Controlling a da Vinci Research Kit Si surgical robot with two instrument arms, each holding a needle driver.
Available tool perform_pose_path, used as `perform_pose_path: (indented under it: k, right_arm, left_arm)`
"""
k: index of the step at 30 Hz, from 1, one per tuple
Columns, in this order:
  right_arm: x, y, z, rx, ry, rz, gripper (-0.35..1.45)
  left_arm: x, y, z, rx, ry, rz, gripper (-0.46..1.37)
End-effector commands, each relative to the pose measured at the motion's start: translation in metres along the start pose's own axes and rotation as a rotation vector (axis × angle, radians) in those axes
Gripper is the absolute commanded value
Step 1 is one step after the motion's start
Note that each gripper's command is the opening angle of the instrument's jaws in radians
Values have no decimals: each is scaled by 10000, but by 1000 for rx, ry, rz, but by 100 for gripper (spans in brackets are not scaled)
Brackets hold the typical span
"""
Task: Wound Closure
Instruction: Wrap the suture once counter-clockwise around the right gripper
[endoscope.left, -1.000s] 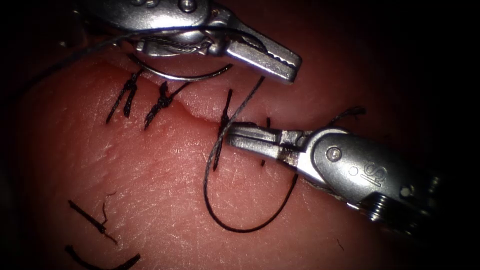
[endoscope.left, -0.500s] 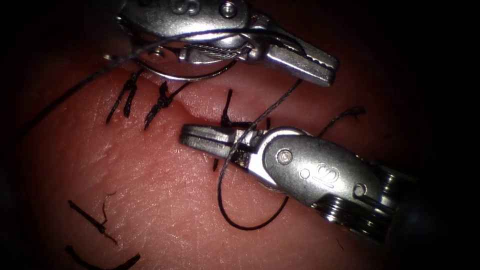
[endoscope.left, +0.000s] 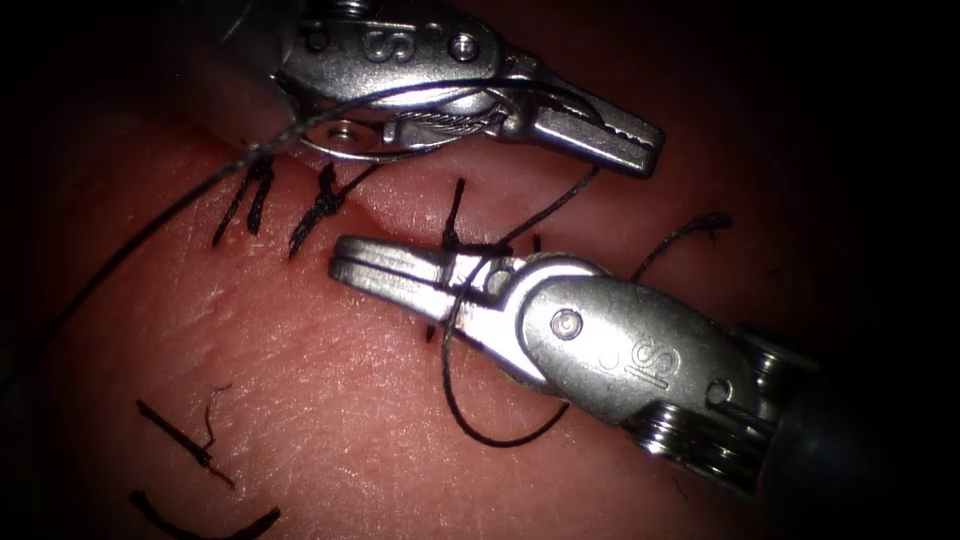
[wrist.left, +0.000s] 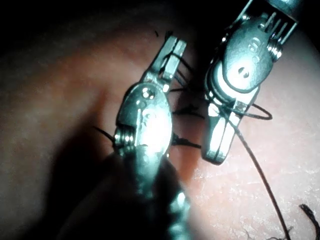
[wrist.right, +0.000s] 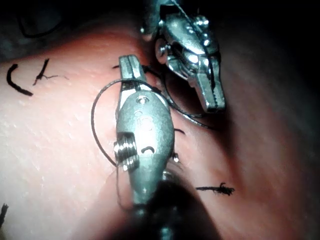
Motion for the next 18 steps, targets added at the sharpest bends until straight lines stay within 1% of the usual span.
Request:
perform_pose_path:
  k: [1,3,5,9,12,13,16,18]
  right_arm:
    - [1,2,-3,-6,16,6,-35]
    - [2,4,-8,-11,36,19,-35]
    - [2,5,-11,-22,41,31,-35]
    - [4,11,-24,-83,76,71,-35]
    - [5,15,-32,-119,73,86,-35]
    - [5,18,-38,-151,70,91,-35]
    - [6,21,-46,-206,104,136,-35]
    - [7,25,-52,-249,145,191,-34]
  left_arm:
    - [-4,1,-1,-13,0,-3,-35]
    - [-7,1,-4,-6,-1,-1,-35]
    - [-9,1,-6,11,2,-5,-35]
    - [-12,3,-9,14,10,-2,-35]
    - [-12,4,-11,21,15,-1,-35]
    - [-12,5,-12,24,20,-1,-35]
    - [-14,7,-13,31,28,1,-35]
    - [-18,10,-12,34,26,6,-35]
